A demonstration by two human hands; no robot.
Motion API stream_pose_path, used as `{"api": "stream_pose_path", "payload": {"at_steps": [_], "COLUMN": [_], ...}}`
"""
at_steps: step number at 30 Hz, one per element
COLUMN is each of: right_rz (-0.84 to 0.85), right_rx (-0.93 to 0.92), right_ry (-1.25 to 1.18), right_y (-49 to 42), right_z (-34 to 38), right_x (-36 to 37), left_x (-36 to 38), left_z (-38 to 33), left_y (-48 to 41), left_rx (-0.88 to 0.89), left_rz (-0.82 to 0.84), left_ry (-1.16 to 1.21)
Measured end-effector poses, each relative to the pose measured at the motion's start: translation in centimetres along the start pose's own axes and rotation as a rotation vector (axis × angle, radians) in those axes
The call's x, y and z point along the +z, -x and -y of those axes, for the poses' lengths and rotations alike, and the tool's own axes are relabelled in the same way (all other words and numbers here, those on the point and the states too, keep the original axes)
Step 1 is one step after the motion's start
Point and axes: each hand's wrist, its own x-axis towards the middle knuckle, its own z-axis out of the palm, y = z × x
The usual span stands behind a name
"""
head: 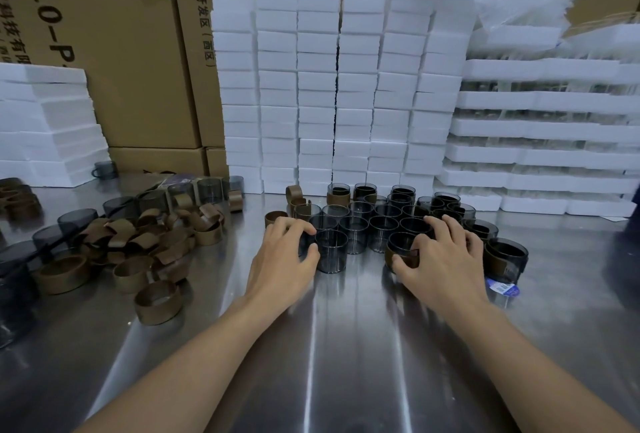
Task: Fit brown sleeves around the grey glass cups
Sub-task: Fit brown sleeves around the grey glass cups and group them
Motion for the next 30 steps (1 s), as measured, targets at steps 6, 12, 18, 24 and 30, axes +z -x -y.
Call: {"api": "stream_pose_path", "payload": {"at_steps": [6, 12, 18, 24, 30], "right_rz": [-0.053, -0.166, -0.01, 0.105, -0.023], "right_rx": [-0.037, -0.247, -0.337, -0.328, -0.378], "right_ry": [-0.057, -0.258, -0.37, -0.496, -0.883], "right_y": [0.2, 1.2, 2.3, 2.9, 3.8], "right_z": [0.4, 2.4, 4.0, 4.4, 5.4], "right_x": [0.3, 0.2, -0.4, -0.4, -1.4], "left_x": [0.4, 0.8, 1.0, 0.0, -1.8], "left_z": [0.3, -0.7, -0.8, -2.3, -5.2], "left_y": [0.1, 0.5, 0.8, 0.7, 0.6], "left_rx": [0.038, 0.096, -0.021, 0.174, 0.28], "left_rz": [0.085, 0.145, 0.29, 0.015, -0.317], "left_ry": [-0.041, 0.229, 0.179, 0.161, 0.338]}}
